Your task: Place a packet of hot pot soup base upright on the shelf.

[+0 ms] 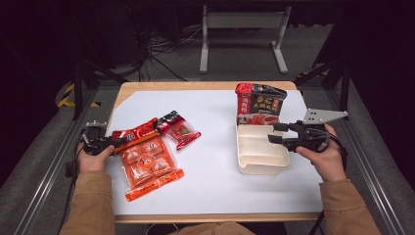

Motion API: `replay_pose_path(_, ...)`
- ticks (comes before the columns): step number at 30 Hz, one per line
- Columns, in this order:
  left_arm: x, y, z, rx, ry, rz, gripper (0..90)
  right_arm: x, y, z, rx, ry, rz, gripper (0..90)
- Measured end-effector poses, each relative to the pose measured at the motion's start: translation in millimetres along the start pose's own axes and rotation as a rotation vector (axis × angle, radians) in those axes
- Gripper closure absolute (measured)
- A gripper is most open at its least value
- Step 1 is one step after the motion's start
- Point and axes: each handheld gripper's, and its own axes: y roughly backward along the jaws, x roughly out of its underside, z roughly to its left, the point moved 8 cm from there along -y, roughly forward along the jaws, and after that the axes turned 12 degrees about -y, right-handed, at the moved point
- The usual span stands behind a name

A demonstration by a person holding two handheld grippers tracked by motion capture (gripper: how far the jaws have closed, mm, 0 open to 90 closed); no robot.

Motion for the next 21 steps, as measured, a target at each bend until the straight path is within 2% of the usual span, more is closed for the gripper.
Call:
replay_pose_path(3, 1.7, -0.8, 2.0, -0.021, 0.012, 0.005, 63.3, 0.2, -1.1, 0.8, -0.003, 0.002, 0.003, 48.1)
replay_pose_path(6, 2.5, -1.1, 2.5, -0.017, 0.042, 0.008, 67.9, 0.6, -2.0, 0.8, 0.0, 0.002, 0.008, 48.2)
replay_pose_path(9, 3.1, -0.9, 3.2, -0.02, 0.047, 0.009, 75.3, 1.0, -2.2, -0.6, 0.01, -0.001, 0.011, 48.2)
replay_pose_path(10, 3.7, -0.3, 3.2, -0.017, 0.061, 0.011, 75.3, 1.0, -2.1, -0.6, 0.009, -0.002, 0.011, 48.2)
replay_pose_path(13, 4.2, 1.0, 3.7, 0.002, 0.082, -0.003, 82.6, 0.8, -1.6, 0.0, 0.004, -0.006, 0.008, 48.5)
replay_pose_path(20, 1.4, 6.2, 1.4, 0.005, 0.072, -0.026, 89.8, 0.9, -1.2, 0.9, -0.006, -0.016, 0.012, 50.3)
replay_pose_path(21, 0.5, 7.8, 0.5, 0.01, 0.083, -0.035, 89.9, 0.9, -0.8, 0.9, -0.007, -0.018, 0.012, 50.5)
